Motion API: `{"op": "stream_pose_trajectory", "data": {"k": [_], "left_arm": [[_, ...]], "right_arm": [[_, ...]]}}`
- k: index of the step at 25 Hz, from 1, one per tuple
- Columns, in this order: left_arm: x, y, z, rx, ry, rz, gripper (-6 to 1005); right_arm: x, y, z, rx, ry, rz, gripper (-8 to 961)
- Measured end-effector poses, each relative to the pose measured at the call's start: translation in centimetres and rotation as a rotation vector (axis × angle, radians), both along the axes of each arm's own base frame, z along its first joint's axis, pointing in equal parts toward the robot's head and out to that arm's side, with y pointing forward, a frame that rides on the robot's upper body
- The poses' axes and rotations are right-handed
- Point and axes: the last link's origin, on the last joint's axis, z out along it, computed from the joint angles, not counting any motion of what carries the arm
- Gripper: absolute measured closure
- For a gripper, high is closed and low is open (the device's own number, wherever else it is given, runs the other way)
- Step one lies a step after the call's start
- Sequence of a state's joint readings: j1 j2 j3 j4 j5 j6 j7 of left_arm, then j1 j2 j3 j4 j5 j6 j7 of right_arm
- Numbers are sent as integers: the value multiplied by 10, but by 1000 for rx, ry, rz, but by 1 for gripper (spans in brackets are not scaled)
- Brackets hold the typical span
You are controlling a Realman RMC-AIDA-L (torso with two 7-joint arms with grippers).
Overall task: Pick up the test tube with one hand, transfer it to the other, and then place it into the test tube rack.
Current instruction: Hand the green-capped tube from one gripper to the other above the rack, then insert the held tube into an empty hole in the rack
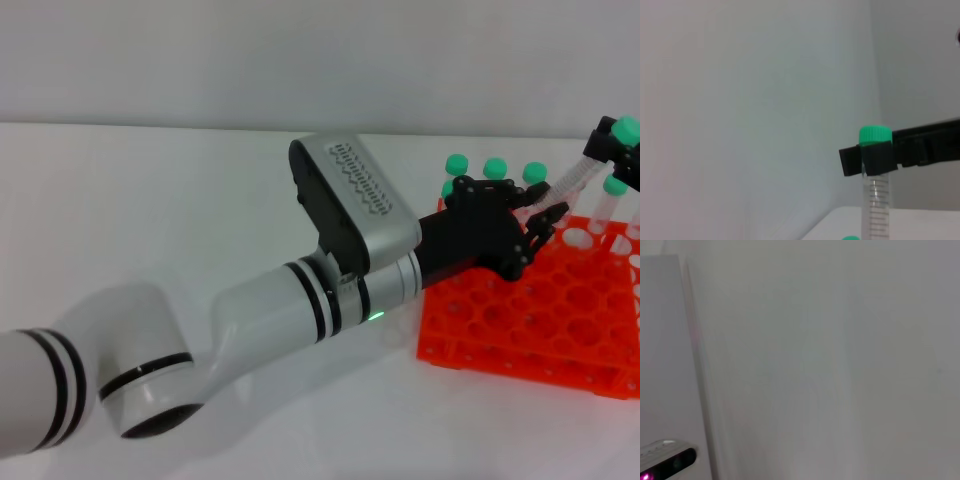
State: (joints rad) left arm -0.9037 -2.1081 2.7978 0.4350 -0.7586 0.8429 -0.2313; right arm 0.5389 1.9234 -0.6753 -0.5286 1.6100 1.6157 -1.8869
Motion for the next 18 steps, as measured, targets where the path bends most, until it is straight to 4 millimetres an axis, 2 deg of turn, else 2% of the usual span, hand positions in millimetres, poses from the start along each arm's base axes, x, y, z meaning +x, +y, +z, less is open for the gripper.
{"op": "stream_pose_trajectory", "data": {"k": [8,10,14,18], "left_arm": [[-11,-6,0,88,71,-69,783],[-16,-8,0,99,73,-64,783],[-32,-11,10,149,2,31,627],[-58,-20,31,232,-129,153,447]], "right_arm": [[-1,1,6,33,32,-1,736],[6,1,12,71,58,-37,737],[15,1,18,111,64,-80,740],[17,4,26,125,48,-93,742]]}}
